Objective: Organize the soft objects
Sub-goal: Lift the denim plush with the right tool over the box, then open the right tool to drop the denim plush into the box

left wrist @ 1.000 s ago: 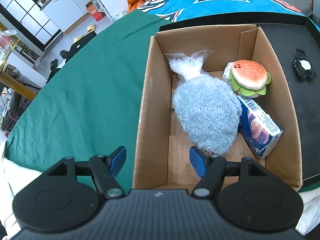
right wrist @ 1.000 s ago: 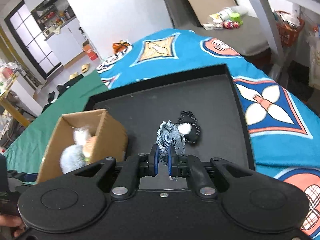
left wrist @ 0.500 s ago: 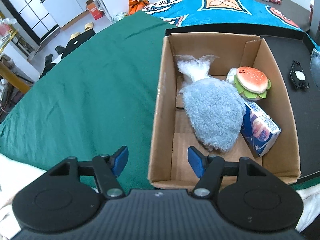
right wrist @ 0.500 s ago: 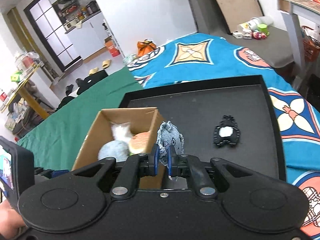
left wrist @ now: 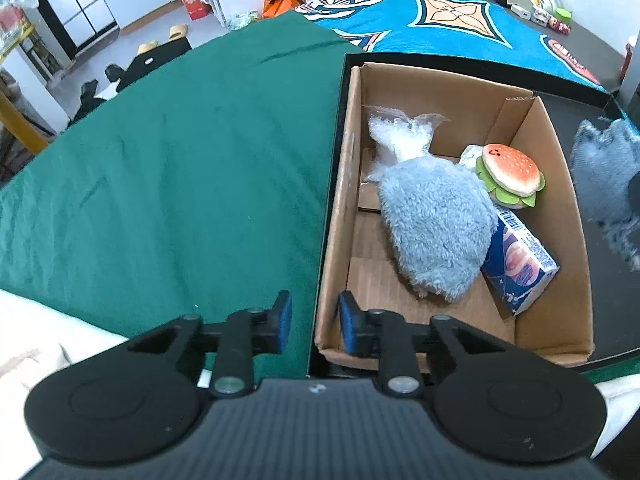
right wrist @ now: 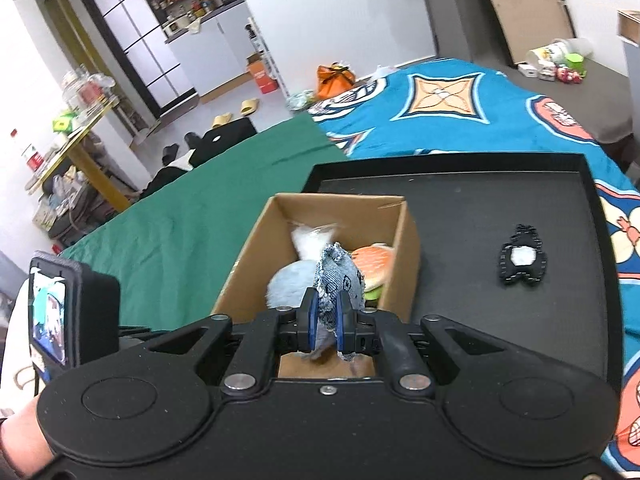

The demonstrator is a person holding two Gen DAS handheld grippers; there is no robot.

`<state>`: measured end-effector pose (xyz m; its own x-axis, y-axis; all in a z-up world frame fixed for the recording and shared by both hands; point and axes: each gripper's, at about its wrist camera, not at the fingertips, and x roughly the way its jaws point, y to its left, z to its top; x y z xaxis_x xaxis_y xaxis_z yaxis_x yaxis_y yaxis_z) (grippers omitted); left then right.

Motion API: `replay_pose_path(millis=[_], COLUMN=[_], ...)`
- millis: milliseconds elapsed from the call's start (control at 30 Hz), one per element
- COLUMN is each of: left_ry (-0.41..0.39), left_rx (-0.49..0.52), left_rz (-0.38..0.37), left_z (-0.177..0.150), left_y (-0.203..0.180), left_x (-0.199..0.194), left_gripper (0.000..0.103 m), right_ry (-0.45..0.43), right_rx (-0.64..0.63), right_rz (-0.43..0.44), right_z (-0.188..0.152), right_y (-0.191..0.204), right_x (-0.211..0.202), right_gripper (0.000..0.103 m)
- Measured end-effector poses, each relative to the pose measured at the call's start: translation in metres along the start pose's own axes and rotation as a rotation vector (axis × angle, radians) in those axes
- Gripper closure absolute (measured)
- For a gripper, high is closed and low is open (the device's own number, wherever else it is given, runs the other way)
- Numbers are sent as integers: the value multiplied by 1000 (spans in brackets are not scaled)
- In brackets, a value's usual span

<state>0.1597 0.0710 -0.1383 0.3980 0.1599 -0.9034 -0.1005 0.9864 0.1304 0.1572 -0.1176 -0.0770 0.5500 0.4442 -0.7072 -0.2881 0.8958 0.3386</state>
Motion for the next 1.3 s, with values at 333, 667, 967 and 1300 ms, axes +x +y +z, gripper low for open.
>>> replay_pose_path(millis=[333, 667, 967, 1300], left_ry=[-7, -7, -3, 0], left_rx=[-20, -28, -28, -6], left_rz=[-62, -80, -80, -44], left_z=[-2, -3, -3, 0], left_y=[5, 10, 11, 3], left_x=[0, 2, 3, 2], left_gripper=[91, 91, 90, 85], right_ry=[38, 39, 52, 44], right_rx=[-27, -28, 2, 14], right_rz=[58, 100, 12, -49], right_z=[-1, 2, -2, -6], right_y=[34, 42, 18, -10], right_x=[12, 17, 15, 11], right_gripper=[94, 65, 53, 39])
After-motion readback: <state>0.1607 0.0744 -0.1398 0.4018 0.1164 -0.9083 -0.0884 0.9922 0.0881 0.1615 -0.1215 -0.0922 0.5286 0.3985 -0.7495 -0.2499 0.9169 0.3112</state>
